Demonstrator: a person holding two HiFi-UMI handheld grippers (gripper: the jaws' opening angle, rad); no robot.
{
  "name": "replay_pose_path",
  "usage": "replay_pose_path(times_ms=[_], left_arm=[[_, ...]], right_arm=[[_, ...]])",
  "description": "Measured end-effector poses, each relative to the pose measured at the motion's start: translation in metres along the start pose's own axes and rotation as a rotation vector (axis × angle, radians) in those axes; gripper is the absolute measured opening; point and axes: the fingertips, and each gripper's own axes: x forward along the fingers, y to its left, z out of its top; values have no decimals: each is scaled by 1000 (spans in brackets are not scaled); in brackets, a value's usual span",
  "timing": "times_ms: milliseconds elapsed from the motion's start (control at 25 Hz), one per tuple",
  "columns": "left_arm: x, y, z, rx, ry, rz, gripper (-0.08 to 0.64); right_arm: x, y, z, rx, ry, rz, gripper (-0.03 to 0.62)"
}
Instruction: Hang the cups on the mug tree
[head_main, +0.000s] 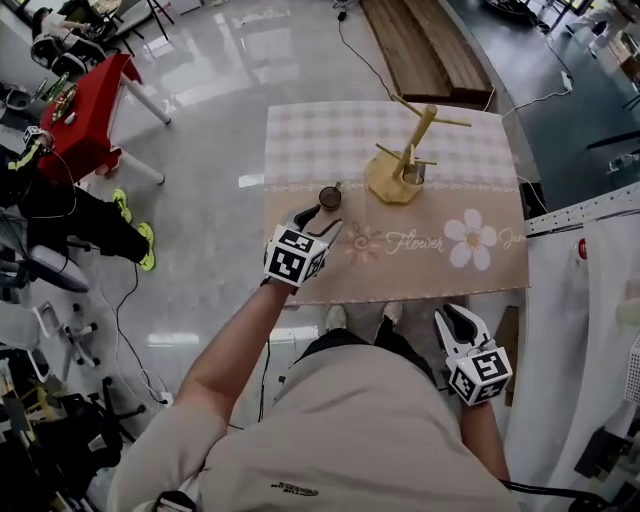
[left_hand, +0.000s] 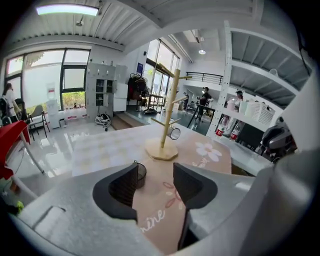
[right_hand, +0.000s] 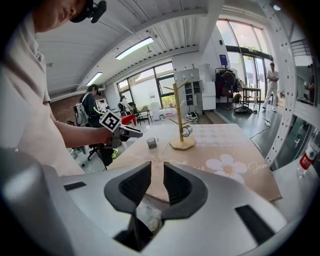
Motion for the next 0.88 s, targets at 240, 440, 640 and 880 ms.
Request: replay_pose_path(times_ms=[240,440,640,880], left_arm=[[48,35,-10,11,104,47,222],[72,49,-19,14,157,43,256],[94,53,-34,-6,227,20,285],[105,57,-45,20,290,35,284]], right_arm=[[-8,-26,11,7,0,-32,86],[-12,-40,12,-6,11,-62,86],[-17,-52,3,21,22,-75,86],[-26,-65,2,31,22,-90,86]])
